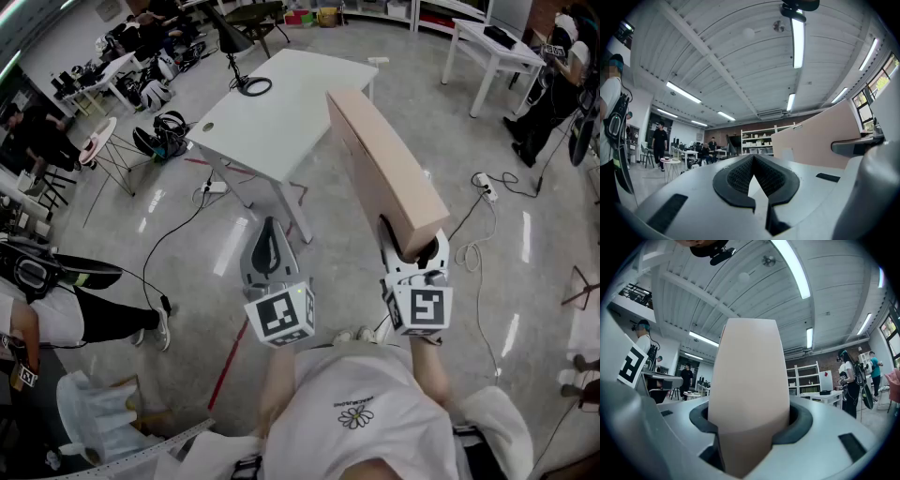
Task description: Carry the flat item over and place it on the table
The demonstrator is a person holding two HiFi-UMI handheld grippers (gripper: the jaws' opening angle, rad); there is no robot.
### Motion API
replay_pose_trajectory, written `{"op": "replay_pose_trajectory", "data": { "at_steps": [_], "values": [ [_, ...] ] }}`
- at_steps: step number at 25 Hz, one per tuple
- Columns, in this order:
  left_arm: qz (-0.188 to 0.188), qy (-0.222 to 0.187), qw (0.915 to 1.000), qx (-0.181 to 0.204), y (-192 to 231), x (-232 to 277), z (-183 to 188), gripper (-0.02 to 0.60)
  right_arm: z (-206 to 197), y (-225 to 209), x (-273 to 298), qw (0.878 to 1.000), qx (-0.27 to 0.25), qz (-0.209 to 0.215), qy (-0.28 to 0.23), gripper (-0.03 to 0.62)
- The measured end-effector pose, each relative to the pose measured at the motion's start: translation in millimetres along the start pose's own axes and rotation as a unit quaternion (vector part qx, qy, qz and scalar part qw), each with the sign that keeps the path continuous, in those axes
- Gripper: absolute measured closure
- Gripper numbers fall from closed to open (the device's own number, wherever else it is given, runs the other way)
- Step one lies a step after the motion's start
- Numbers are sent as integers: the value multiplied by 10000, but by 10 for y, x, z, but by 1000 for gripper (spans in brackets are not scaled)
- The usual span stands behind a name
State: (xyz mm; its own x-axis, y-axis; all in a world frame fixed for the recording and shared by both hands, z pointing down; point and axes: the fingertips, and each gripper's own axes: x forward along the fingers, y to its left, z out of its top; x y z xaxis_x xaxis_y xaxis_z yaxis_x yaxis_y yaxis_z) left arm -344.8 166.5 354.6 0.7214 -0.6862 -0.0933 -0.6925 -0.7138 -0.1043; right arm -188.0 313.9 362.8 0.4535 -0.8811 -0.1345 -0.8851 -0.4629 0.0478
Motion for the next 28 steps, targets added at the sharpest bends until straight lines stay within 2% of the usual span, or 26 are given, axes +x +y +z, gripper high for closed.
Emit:
{"op": "replay_pose_trajectory", "data": {
  "at_steps": [4,7,12,17,20,25,28],
  "values": [
    [-36,27,10000,16,-66,6,-18,568,12,-58,-24,9999,-1,-27,-123,321],
    [-54,47,10000,13,-132,37,-28,568,3,-142,-33,9999,96,-88,-7,321],
    [-75,76,9999,32,-249,136,-31,568,-19,-351,-46,9995,219,-163,-127,321],
    [-62,101,9999,56,-411,267,-40,568,-68,-602,-23,9993,267,-243,-21,321],
    [-45,49,10000,68,-492,311,-46,568,-128,-738,-38,9989,321,-332,79,321],
    [81,-161,9998,63,-602,438,-32,569,-230,-971,-11,9988,393,-284,-117,321],
    [15,-175,9998,-87,-678,573,-42,569,-299,-1092,62,9985,453,-284,-78,321]
  ]
}}
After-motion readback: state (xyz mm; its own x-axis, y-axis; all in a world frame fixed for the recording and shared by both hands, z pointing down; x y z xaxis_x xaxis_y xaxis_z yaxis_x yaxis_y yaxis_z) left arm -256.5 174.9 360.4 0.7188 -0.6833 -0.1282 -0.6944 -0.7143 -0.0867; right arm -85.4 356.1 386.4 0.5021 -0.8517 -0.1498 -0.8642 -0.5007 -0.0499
